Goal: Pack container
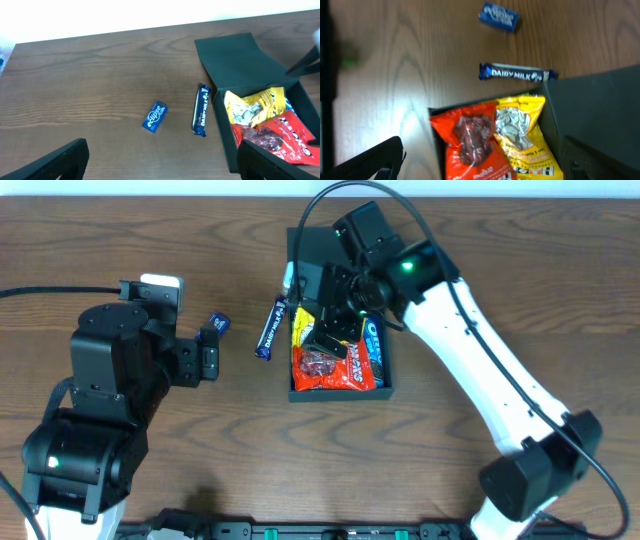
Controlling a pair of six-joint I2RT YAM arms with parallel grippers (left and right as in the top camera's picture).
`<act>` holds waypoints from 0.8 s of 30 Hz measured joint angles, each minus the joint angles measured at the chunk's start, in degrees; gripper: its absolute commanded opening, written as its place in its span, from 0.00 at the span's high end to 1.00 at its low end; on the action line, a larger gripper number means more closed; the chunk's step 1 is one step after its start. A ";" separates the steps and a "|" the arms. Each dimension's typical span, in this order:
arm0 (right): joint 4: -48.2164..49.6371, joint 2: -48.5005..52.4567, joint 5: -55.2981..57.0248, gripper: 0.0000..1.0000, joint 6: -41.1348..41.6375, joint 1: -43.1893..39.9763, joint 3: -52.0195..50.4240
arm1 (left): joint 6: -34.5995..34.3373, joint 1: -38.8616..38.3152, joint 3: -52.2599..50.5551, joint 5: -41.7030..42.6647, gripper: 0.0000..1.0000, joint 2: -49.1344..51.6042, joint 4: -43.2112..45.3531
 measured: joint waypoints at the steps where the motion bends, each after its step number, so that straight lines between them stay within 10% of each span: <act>1: 0.02 -0.48 -0.63 0.01 0.31 -0.02 0.00 | 0.00 0.00 0.00 0.02 0.05 0.00 -0.02; 24: 1.66 -1.20 -2.12 0.15 3.45 -3.37 0.00 | 0.48 0.00 0.00 0.09 0.05 10.93 7.80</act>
